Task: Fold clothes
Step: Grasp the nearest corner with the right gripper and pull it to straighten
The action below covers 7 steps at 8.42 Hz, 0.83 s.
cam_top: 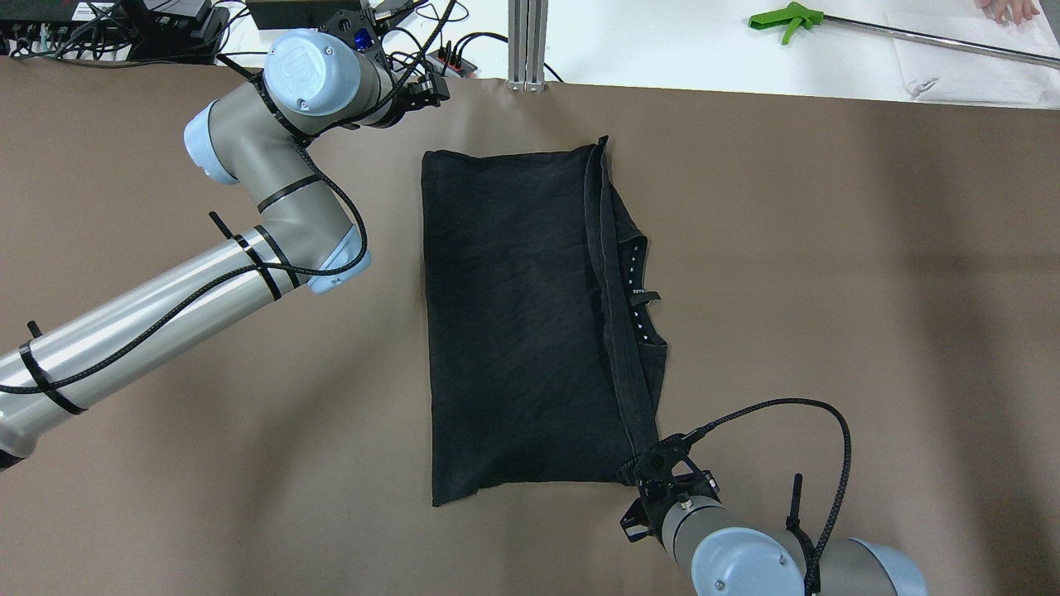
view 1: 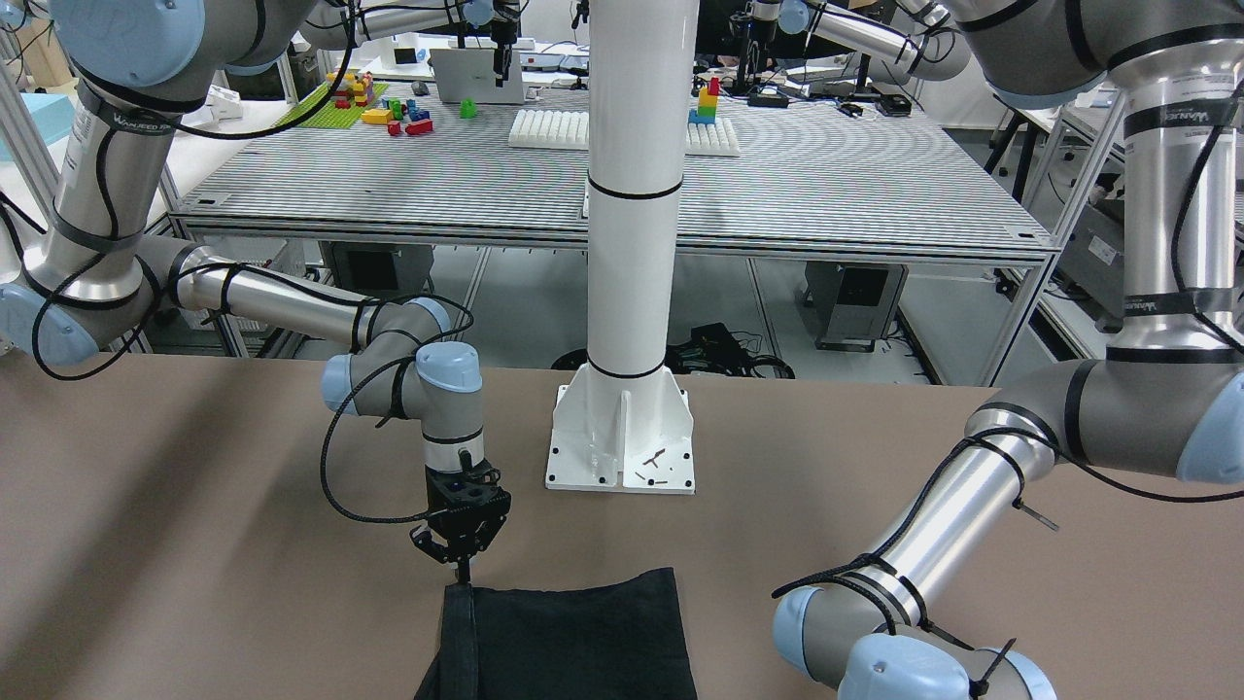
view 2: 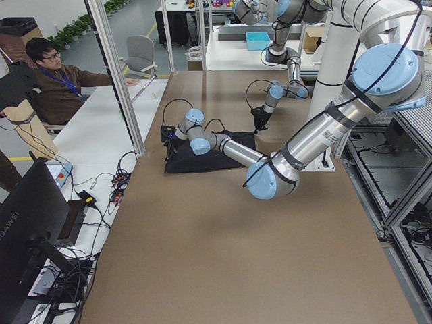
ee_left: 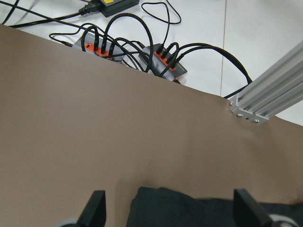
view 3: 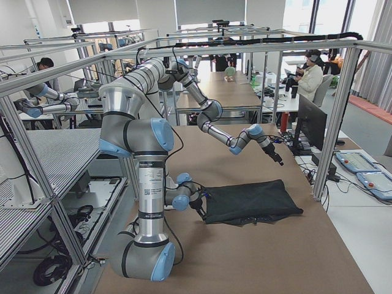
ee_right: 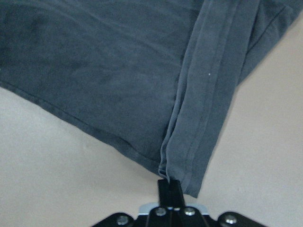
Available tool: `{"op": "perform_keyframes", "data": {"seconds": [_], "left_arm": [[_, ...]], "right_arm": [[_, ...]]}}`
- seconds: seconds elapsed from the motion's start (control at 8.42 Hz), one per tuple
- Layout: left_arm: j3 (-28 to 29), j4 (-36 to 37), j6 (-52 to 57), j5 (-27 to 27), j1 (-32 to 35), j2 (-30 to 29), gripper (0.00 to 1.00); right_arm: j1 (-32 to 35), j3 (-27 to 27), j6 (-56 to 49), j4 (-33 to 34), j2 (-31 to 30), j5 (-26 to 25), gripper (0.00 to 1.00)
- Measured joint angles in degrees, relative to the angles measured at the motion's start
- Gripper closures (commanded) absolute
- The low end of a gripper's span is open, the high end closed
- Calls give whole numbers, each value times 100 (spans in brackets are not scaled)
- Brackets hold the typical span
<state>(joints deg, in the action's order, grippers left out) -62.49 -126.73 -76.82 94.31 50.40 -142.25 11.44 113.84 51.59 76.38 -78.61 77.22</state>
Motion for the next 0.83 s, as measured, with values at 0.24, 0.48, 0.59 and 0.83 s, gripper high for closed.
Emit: {"op": "perform_keyframes", "data": {"seconds": [0.24,0.48,0.59,0.83], "left_arm": [[0,-1,0,0,-8,3,5],[6,0,0,0,-12,4,5],[7,-1,0,-4,-12,5,5],[8,-1,0,-8,-12,5,5]], "right_arm": [[48,73,-9,6,2,-44,100],[304,216,-70,-8,-39,152,100],[467,236,-84,-32,-63,346,100],[813,215,0,-161,-73,803,100]]}}
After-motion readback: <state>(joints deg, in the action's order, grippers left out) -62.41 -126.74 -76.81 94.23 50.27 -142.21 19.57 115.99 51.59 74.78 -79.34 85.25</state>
